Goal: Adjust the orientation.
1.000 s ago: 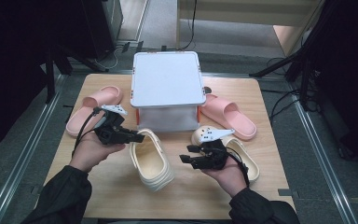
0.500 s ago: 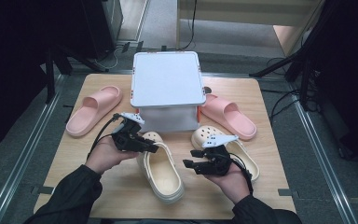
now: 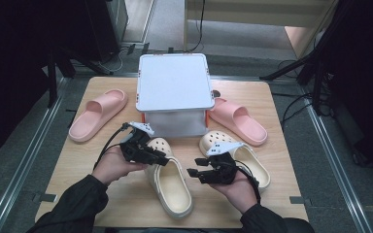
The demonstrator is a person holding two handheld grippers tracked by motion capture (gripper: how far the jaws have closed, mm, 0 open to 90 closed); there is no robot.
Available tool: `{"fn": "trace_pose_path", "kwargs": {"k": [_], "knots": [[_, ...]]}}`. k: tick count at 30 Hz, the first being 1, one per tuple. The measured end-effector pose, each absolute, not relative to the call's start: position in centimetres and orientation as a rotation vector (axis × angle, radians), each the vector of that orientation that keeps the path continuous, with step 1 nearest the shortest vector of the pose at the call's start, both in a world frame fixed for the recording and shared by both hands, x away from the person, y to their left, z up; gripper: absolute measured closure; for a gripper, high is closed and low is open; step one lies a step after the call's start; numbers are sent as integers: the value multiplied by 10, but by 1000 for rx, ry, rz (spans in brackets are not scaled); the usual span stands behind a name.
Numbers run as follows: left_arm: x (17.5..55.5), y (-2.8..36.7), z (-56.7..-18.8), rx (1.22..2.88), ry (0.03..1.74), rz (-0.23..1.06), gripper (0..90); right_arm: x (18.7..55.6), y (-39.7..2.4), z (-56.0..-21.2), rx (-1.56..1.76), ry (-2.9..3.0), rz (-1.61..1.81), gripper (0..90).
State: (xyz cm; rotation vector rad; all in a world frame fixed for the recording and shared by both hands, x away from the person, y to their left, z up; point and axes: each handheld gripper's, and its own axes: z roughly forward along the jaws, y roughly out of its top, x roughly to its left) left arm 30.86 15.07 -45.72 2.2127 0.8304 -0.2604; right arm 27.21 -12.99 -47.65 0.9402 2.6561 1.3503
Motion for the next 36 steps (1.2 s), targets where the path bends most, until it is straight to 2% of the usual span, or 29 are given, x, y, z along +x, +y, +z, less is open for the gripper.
{"fn": "trace_pose_path", "kwargs": {"k": [6,11,17,20,24,26,36], "knots": [[306,157,-447,2148,841,-191,659,272,-130,-477,941,2657,1351,502],[306,173,-449,2140,894,-138,761,272,-128,-477,925,2659,1352,503],[303,195,-459,2120,974,-101,804,273,-125,-478,905,2682,1382,530],[301,204,-465,2100,1015,-77,819,274,-123,-478,878,2679,1396,584],[298,209,-473,2091,1061,-99,837,279,-119,-478,878,2710,1409,784],[295,211,-477,2094,1067,-90,846,281,-117,-478,882,2719,1412,828],[289,206,-497,2125,1111,-83,847,291,-106,-480,863,2744,1351,836]]}}
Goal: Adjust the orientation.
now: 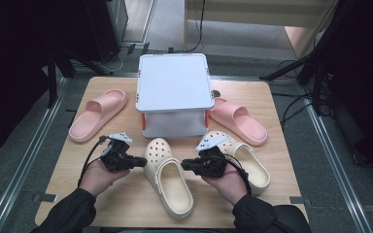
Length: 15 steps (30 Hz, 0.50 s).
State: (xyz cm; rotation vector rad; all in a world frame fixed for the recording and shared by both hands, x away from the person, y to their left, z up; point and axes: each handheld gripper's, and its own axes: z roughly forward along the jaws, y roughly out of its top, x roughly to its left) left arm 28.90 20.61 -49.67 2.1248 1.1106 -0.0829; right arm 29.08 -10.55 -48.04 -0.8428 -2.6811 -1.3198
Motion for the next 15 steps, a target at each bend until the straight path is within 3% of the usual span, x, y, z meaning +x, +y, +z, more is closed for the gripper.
{"fn": "trace_pose_path", "kwargs": {"k": [15], "knots": [[297,206,-501,2086,1098,-77,846,284,-104,-481,-850,-2678,-1316,819]]}}
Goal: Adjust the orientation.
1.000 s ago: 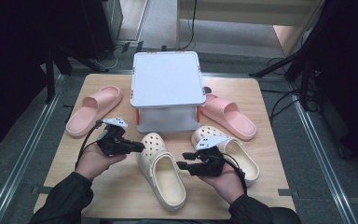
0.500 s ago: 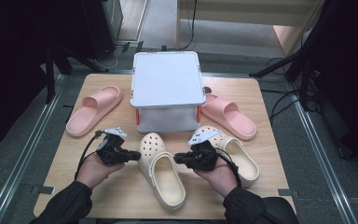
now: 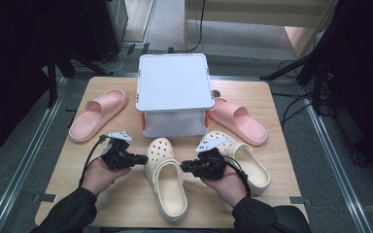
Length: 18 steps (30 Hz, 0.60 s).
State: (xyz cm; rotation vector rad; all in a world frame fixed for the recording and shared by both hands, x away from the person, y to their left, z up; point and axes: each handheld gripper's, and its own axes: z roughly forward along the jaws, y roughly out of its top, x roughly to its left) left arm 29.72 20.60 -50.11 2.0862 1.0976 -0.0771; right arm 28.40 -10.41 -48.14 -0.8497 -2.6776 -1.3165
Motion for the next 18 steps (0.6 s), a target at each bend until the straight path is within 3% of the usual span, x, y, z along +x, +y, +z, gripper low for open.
{"fn": "trace_pose_path", "kwargs": {"k": [18], "knots": [[318,203,-503,2067,1093,-112,803,268,-105,-482,-942,-2673,-1356,755]]}}
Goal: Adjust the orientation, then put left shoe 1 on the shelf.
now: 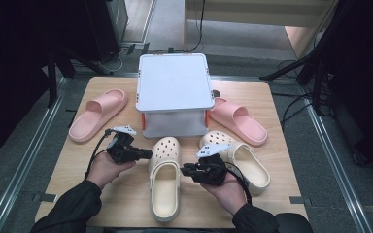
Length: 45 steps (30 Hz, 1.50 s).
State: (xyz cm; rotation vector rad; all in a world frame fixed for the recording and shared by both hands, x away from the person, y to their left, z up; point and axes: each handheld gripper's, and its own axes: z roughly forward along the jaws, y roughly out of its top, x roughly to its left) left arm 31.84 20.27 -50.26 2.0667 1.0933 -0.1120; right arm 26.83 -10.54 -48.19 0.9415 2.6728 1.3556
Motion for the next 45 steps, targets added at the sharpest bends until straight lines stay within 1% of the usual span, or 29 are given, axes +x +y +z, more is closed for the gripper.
{"fn": "trace_pose_path", "kwargs": {"k": [3,8,13,21,25,35,39,45], "knots": [[319,205,-499,2063,1086,-120,794,267,-106,-480,957,2656,1355,709],[318,204,-480,2064,1037,-107,766,262,-107,-476,985,2622,1377,612],[321,205,-466,2032,1053,-124,768,256,-106,-474,1049,2584,1447,534],[324,212,-446,2018,1038,-107,760,245,-98,-476,1108,2590,1408,503],[330,217,-438,2010,1028,-106,785,241,-94,-477,1099,2571,1391,446],[346,224,-407,2020,1004,-81,804,242,-91,-480,1150,2545,1368,437],[355,229,-393,2022,999,-79,857,240,-88,-482,1159,2531,1343,437],[368,231,-373,2014,993,-46,861,239,-85,-485,1176,2515,1316,437]]}}
